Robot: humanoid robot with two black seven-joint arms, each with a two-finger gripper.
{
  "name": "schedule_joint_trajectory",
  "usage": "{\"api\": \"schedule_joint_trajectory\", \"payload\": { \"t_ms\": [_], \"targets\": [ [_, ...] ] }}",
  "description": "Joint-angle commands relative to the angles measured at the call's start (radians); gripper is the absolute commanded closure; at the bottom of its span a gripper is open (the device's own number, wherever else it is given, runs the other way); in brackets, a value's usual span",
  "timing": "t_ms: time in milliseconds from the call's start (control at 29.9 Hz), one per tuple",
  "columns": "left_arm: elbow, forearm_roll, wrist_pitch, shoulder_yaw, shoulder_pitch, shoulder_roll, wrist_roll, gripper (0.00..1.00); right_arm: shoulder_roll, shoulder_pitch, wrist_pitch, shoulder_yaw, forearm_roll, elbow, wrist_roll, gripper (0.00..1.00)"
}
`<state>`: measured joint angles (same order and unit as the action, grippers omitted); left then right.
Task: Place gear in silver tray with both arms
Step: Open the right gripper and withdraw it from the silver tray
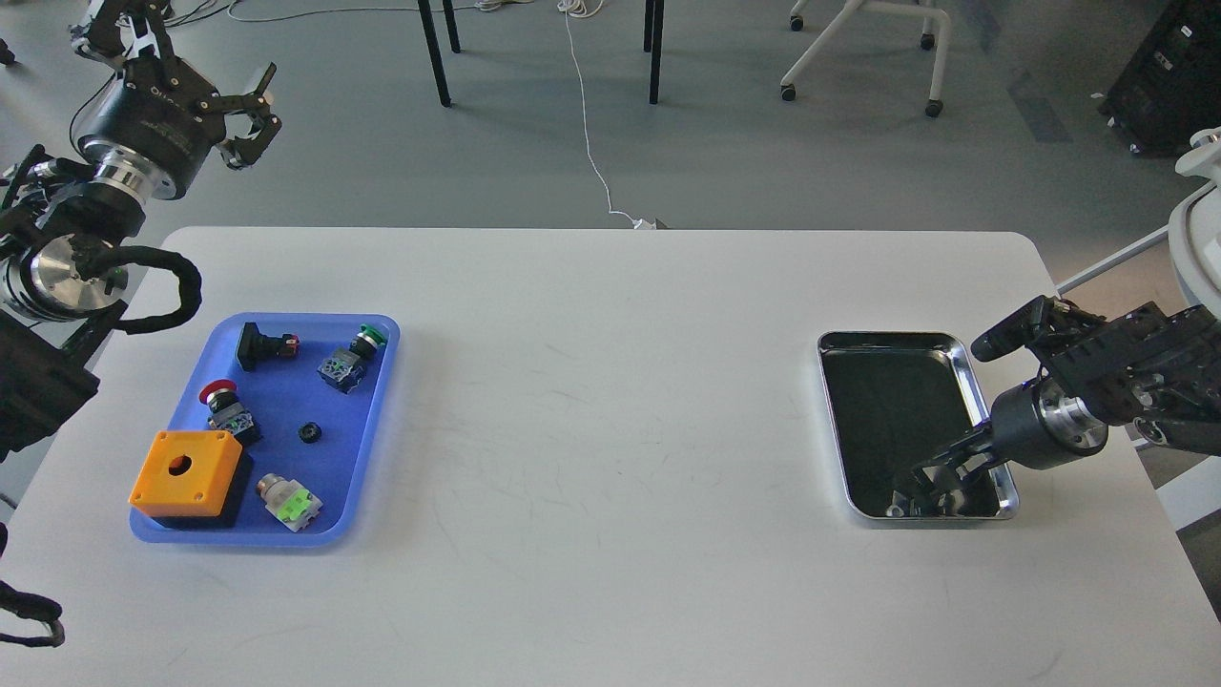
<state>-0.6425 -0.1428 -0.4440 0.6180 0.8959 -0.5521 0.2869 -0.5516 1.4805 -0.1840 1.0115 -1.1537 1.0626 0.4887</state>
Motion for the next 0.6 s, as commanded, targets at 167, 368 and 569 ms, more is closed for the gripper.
{"api": "schedule_joint_trajectory", "payload": {
  "t_ms": [167,368,569],
  "targets": [
    [-0.023,0.006,-0.019,-0.012,0.002,-0.005,0.003,0.02,-0.008,-0.07,-0.005,-0.417,0.039,-0.222,0.0,0.03],
    [-0.062,0.031,-0.027,-0.05,0.001,-0.019,-0.002,0.02,0.106,-0.201,0.003,-0.759,0.046,-0.412,0.0,0.03],
    [-0.166,0.164,-0.044,-0.126,0.005,-0.063,-0.002,0.02,0.243,-0.285,0.006,-1.036,0.046,-0.535,0.0,0.03]
  ]
}}
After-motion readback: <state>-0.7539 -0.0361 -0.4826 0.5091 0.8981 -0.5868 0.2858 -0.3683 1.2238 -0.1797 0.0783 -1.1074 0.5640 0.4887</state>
